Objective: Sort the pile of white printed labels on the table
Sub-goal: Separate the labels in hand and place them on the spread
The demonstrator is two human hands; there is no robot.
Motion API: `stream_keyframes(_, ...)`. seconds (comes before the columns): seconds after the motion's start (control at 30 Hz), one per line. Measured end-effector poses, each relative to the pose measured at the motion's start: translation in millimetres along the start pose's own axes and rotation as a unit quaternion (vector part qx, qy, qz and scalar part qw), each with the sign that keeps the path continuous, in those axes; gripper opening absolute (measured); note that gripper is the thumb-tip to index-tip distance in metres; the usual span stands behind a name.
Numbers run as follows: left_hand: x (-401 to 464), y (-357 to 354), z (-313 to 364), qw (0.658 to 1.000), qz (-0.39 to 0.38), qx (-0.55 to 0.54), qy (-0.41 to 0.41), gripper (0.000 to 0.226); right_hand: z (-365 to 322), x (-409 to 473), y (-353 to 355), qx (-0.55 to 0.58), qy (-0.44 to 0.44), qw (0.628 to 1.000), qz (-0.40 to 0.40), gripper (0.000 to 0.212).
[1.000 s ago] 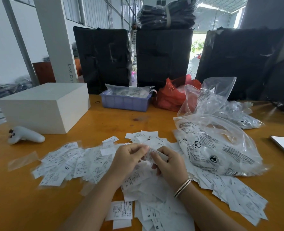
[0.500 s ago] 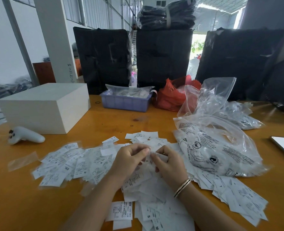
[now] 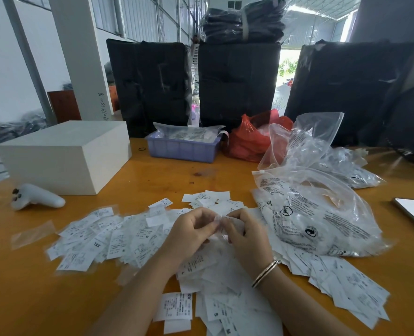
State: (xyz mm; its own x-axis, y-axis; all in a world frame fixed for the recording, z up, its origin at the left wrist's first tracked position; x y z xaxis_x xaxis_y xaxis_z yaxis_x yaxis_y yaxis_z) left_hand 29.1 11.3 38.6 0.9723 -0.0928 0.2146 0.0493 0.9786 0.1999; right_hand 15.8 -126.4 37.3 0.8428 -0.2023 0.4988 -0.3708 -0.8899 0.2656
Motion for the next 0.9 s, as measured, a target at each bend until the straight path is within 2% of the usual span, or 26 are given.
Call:
stream_keyframes(0.17,1,5,-2,0.998,0.022,-0.048,0.029,0.009,1,1,2,-0.001,0.020,1.000,0.013,0.028)
stream_keyframes(0.3,0,1,-3,0.999,0.022,-0.034,0.036,0.007,-2,-2,-5,-0.015,0.030,0.999,-0.024,0.026)
stream_keyframes(0.47,2,8,-2,0.996,0.058,-0.052,0.040,0.008,9,2,-2,0.111,-0.072,0.991,-0.023,0.022)
stream_keyframes(0.6,1,2,-3,0.997,0.038,-0.042,0.052,0.012,9,3,-3,0.099,-0.064,0.993,-0.026,0.020)
stream_keyframes(0.77,2,9,-5,0.991,0.088,-0.082,0.064,0.012,11,4,0,0.170,-0.091,0.981,-0.003,0.010)
stream_keyframes(0.9,-1,4,-3,0.993,0.075,-0.064,0.058,0.021,8,1,-5,0.146,-0.083,0.985,-0.041,0.016)
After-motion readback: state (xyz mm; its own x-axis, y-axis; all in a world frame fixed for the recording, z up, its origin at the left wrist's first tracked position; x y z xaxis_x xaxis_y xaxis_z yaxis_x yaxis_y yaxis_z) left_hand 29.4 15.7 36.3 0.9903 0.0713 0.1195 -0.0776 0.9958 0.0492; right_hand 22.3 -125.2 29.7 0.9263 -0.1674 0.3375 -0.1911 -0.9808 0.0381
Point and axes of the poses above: each hand's wrist, its own x-axis towards the middle knuckle, its own y-axis out of the back of the hand, z = x × y, the point moved 5 cm from there along x, towards the middle knuckle, and after that the axes turned 7 degrees about z, right-handed, at the moved point
